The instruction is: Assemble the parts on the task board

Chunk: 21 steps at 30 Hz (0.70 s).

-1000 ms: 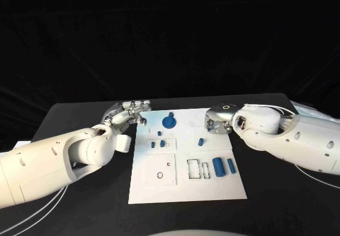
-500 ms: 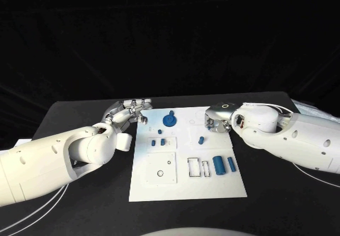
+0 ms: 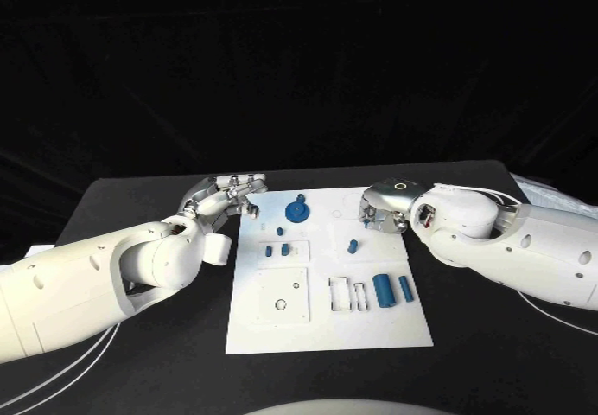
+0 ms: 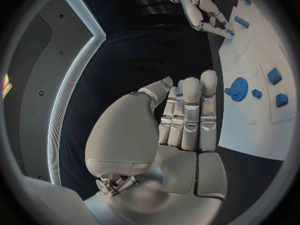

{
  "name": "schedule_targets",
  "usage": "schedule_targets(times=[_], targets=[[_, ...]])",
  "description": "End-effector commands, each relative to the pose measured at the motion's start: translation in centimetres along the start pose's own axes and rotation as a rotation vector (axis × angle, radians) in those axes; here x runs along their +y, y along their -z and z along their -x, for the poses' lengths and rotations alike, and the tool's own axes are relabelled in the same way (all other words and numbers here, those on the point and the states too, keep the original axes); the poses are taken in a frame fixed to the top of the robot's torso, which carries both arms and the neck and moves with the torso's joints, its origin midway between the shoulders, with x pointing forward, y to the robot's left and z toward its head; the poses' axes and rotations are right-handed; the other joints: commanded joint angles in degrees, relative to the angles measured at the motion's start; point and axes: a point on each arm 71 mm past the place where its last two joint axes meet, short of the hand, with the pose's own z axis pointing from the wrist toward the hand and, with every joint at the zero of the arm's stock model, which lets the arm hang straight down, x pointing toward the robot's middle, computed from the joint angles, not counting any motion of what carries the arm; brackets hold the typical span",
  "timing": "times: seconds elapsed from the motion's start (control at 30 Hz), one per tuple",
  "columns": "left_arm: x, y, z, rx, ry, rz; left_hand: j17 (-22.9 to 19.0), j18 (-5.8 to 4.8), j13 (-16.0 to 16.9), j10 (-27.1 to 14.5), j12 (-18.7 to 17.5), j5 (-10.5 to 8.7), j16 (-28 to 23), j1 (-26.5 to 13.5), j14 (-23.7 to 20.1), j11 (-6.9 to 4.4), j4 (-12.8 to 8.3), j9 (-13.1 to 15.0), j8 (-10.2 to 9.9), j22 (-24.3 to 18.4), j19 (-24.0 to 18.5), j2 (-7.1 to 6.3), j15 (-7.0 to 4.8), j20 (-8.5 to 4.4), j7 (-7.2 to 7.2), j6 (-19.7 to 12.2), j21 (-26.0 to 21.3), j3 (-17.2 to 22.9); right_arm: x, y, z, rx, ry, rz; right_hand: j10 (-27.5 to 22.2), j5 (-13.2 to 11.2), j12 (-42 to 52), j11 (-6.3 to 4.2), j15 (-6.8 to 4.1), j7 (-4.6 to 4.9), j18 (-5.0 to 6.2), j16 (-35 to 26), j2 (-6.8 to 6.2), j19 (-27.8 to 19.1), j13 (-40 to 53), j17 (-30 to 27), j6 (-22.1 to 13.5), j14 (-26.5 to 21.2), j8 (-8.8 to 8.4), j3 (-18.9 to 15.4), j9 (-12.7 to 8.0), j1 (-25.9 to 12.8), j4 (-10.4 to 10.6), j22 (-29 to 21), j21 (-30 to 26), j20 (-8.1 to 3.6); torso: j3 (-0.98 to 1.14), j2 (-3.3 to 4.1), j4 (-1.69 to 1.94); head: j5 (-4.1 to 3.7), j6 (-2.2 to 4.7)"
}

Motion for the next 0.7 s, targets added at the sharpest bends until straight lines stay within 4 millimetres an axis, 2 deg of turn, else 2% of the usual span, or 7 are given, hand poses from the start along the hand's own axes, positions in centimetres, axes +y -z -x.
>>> schedule_targets(times=[0.03,0.2,0.33,0.47,0.63,0.7], targets=[[0.0,0.0,-0.2,0.018,0.012,0.002,-0.05,1.15,0.07,-0.27,0.04,0.08,-0.24,0.02,-0.19,-0.03,0.11,-0.09,0.25,-0.05,-0.05,0.26,-0.15,-0.24,-0.05,-0.15,-0.38,-0.28,-0.1,0.3,1.1,-0.069,-0.048,-0.012,0.5,-0.34,-0.4,-0.1,0.32,0.24,-0.67,0.29,0.24,0.47,0.01,0.02,0.35,1.9,-0.03,0.65,0.13,-0.82,-0.11,0.14,0.32,0.14,-0.07,-0.05,0.01,-0.06,0.09],[0.0,-0.1,-0.2,0.018,0.012,0.005,0.02,1.15,0.08,-0.36,0.1,0.09,-0.18,0.09,-0.16,-0.02,0.06,-0.1,0.23,-0.11,-0.02,0.28,-0.14,-0.24,-0.03,-0.22,-0.46,-0.37,-0.1,1.0,2.1,-0.106,-0.077,-0.016,0.46,-0.57,-0.71,-0.02,0.4,0.32,-0.68,0.36,-0.02,0.49,-0.03,0.01,0.27,1.88,-0.16,1.12,0.16,-1.22,-0.32,0.28,0.41,0.2,-0.01,0.04,-0.06,-0.01,0.18],[0.1,-0.1,-0.1,0.017,0.012,0.007,0.02,1.15,0.08,-0.36,0.1,0.09,-0.18,0.09,-0.16,-0.02,0.06,-0.1,0.23,-0.11,-0.02,0.28,-0.14,-0.24,-0.03,-0.22,-0.46,-0.37,0.6,1.4,2.9,-0.123,-0.099,0.003,0.45,-0.62,-0.78,0.02,0.42,0.34,-0.69,0.37,-0.08,0.5,-0.04,0.0,0.26,1.87,-0.19,1.22,0.17,-1.33,-0.35,0.31,0.44,0.22,0.0,0.0,-0.09,0.01,0.18],[0.1,-0.1,-0.2,0.018,0.012,0.007,-0.17,1.17,0.08,-0.49,0.17,0.09,-0.26,0.14,-0.23,0.02,0.01,-0.11,0.2,-0.23,-0.03,0.28,-0.12,-0.24,0.01,-0.3,-0.64,-0.48,2.4,1.7,3.4,-0.128,-0.131,0.051,0.47,-0.77,-0.9,0.07,0.47,0.39,-0.71,0.43,-0.18,0.55,-0.04,0.03,0.27,1.87,-0.23,1.42,0.19,-1.57,-0.41,0.45,0.53,0.26,0.01,0.06,0.01,0.23,0.26],[0.1,-0.1,-0.3,0.022,0.014,0.009,-0.17,1.17,0.08,-0.49,0.17,0.09,-0.26,0.14,-0.23,0.02,0.01,-0.11,0.2,-0.23,-0.03,0.28,-0.12,-0.24,0.01,-0.3,-0.64,-0.48,5.7,1.8,3.6,-0.119,-0.17,0.138,0.47,-0.82,-0.94,0.08,0.48,0.4,-0.71,0.45,-0.2,0.55,-0.04,0.04,0.27,1.87,-0.24,1.48,0.2,-1.63,-0.43,0.46,0.54,0.27,-0.01,0.04,0.02,0.6,0.14],[0.1,-0.2,-0.3,0.024,0.015,0.009,-0.17,1.17,0.08,-0.49,0.17,0.09,-0.26,0.14,-0.23,0.02,0.01,-0.11,0.2,-0.23,-0.03,0.28,-0.12,-0.24,0.01,-0.3,-0.64,-0.48,6.9,1.7,3.4,-0.112,-0.182,0.169,0.47,-0.83,-0.95,0.08,0.48,0.41,-0.71,0.47,-0.2,0.55,-0.04,0.06,0.27,1.87,-0.25,1.49,0.2,-1.64,-0.43,0.45,0.54,0.28,-0.07,0.05,0.04,0.99,0.0]])
